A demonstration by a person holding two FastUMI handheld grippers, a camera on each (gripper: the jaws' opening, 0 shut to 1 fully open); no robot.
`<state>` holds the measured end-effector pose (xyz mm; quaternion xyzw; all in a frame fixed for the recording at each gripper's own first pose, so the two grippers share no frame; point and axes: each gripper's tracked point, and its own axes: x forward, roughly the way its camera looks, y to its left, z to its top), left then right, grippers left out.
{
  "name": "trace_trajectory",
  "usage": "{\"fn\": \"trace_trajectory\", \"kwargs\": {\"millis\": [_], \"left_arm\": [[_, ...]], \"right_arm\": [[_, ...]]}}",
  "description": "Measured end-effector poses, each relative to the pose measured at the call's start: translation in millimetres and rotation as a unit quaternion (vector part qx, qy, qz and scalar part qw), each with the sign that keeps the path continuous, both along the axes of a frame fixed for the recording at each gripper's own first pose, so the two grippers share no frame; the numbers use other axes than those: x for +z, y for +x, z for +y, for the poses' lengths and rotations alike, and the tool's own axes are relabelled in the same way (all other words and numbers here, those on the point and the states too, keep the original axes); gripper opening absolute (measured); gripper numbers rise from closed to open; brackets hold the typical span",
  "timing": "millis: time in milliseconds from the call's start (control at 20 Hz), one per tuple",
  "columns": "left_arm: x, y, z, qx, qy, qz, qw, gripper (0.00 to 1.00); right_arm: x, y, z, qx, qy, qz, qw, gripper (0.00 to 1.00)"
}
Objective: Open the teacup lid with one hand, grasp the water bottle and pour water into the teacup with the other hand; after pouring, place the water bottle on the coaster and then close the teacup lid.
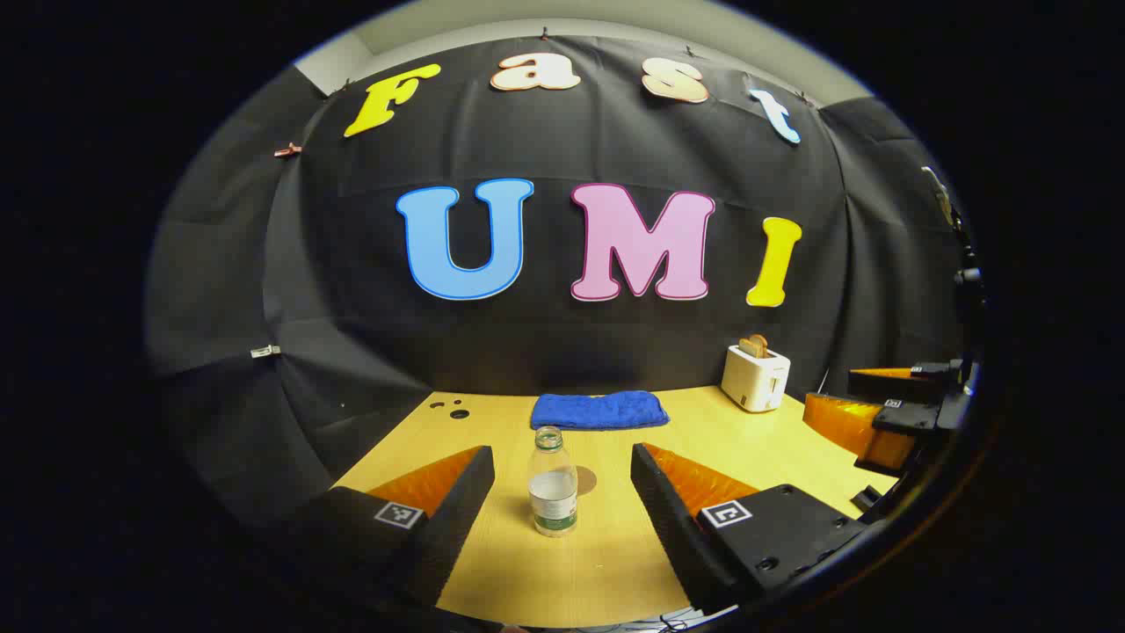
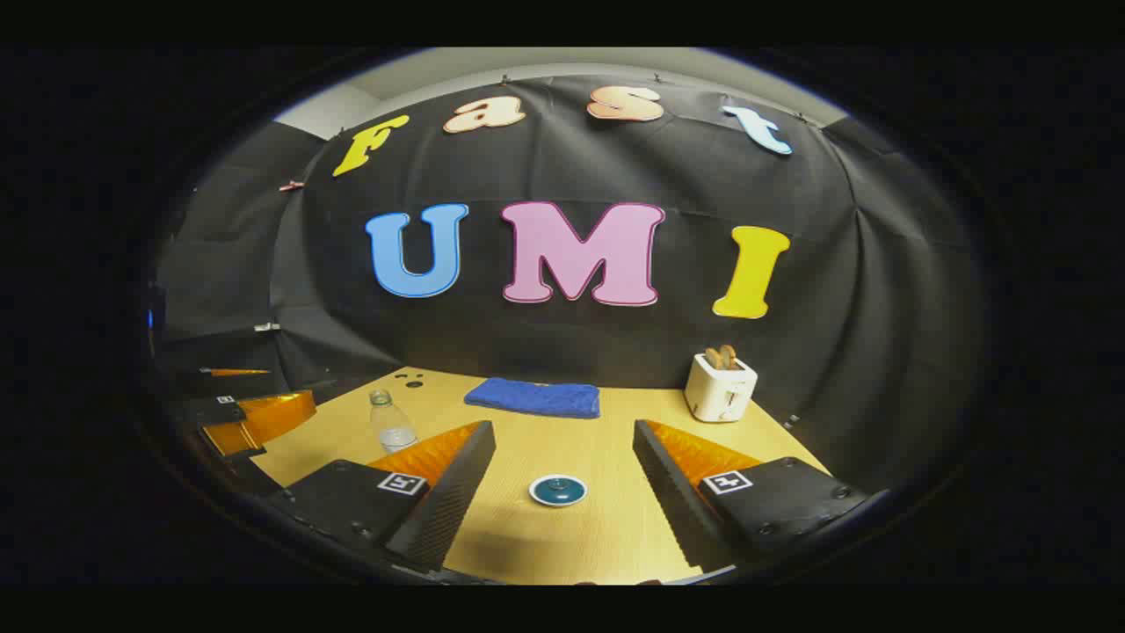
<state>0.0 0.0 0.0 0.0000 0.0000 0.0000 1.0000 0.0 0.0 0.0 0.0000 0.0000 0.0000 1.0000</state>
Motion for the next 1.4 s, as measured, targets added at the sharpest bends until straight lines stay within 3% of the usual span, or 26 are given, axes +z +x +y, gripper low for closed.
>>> {"fn": "trace_trajectory", "kwargs": {"millis": [450, 750, 950, 1200, 1400], "left_arm": [[10.3, 11.1, -7.4, -0.008, 0.018, -0.010, 1.000, 0.99], [1.9, 4.2, -19.6, 0.010, -0.002, 0.002, 1.000, 0.98], [-8.8, -2.5, -17.9, 0.055, -0.015, 0.012, 0.998, 0.99], [-8.4, 0.2, -12.0, 0.067, 0.014, 0.005, 0.998, 0.99], [-19.3, 24.4, -10.1, 0.030, 0.032, 0.006, 0.999, 0.99]], "right_arm": [[11.0, 14.4, 31.0, 0.049, -0.018, -0.020, 0.998, 0.98], [7.5, 9.8, 33.0, 0.092, -0.033, -0.021, 0.995, 0.98], [-2.4, 13.5, 24.5, 0.114, -0.020, -0.017, 0.993, 0.98], [-23.7, 36.0, 3.7, 0.087, -0.015, 0.004, 0.996, 0.98], [-57.4, 67.2, -3.6, 0.053, -0.021, 0.031, 0.998, 0.98]]}}
